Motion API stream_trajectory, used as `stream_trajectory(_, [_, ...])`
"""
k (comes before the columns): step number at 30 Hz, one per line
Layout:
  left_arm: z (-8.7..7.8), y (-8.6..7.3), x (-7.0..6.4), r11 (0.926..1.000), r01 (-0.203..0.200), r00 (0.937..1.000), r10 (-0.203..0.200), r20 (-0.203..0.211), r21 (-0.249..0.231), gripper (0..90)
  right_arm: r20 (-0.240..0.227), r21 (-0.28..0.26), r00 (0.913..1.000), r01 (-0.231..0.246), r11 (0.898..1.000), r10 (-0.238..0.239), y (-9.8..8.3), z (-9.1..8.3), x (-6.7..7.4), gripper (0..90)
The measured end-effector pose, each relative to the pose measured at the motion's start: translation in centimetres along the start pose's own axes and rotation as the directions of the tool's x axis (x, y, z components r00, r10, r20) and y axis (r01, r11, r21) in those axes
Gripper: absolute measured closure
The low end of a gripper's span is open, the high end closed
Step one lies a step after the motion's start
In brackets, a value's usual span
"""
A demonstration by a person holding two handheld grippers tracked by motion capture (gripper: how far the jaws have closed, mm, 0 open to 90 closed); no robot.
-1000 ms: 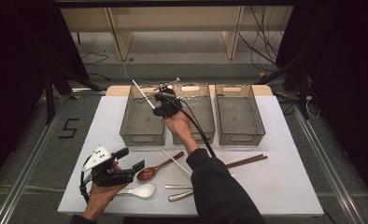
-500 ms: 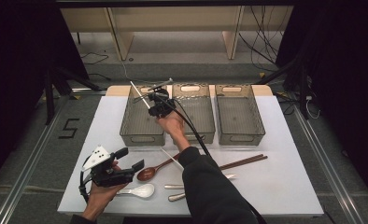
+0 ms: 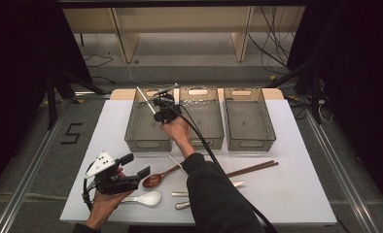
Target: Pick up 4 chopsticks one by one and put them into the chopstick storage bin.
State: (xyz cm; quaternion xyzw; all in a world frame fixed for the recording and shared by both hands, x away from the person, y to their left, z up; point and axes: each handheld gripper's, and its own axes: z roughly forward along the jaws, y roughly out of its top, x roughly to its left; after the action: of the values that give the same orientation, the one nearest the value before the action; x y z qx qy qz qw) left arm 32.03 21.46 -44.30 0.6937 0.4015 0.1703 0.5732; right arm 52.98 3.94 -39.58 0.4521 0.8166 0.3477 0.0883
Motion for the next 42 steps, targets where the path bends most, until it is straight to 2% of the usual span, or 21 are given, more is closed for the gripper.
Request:
stream_trajectory(19, [0.0,0.0,0.0,1.0,0.001,1.0,-0.001,0.003,0.0,14.9,0.015,0.017,0.9995,-0.028,0.999,0.028,0.1,1.1,0.1,83.5])
stream_trajectory(20, [0.0,0.0,0.0,1.0,0.0,1.0,0.0,0.004,0.0,14.9,0.012,0.02,0.9994,-0.032,0.999,0.032,0.1,1.2,0.1,78.9])
stream_trajectory(21, [0.0,0.0,0.0,1.0,0.0,1.0,0.0,0.003,0.0,14.9,-0.001,0.017,0.9993,-0.037,0.999,0.037,0.1,1.3,0.1,70.4])
stream_trajectory(24, [0.0,0.0,0.0,1.0,0.001,1.0,-0.001,0.003,0.0,14.9,-0.027,0.015,0.9987,-0.043,0.999,0.043,0.1,1.1,0.0,65.2])
stream_trajectory(28, [0.0,0.0,0.0,1.0,0.001,1.0,-0.001,0.003,0.0,14.9,-0.056,0.01,0.9982,-0.022,1.0,0.022,0.3,0.2,-0.1,55.2])
stream_trajectory(31, [0.0,0.0,0.0,1.0,0.001,1.0,-0.001,0.002,0.0,14.9,-0.075,-0.01,0.9971,0.015,1.0,-0.015,0.3,-0.9,0.1,49.2])
stream_trajectory(35, [-0.1,0.0,0.1,1.0,0.002,1.0,-0.002,0.0,0.0,14.9,-0.117,-0.009,0.9908,0.067,0.998,-0.068,0.0,-2.6,0.3,42.8])
stream_trajectory(37, [0.0,0.0,0.1,1.0,0.003,1.0,-0.003,-0.001,0.0,14.9,-0.122,-0.013,0.9873,0.101,0.995,-0.102,-0.4,-3.5,0.3,40.1])
stream_trajectory(42, [-0.1,0.0,0.1,1.0,0.003,1.0,-0.003,-0.001,-0.001,14.9,-0.15,-0.023,0.9802,0.127,0.992,-0.129,-1.7,-5.9,-0.1,36.6])
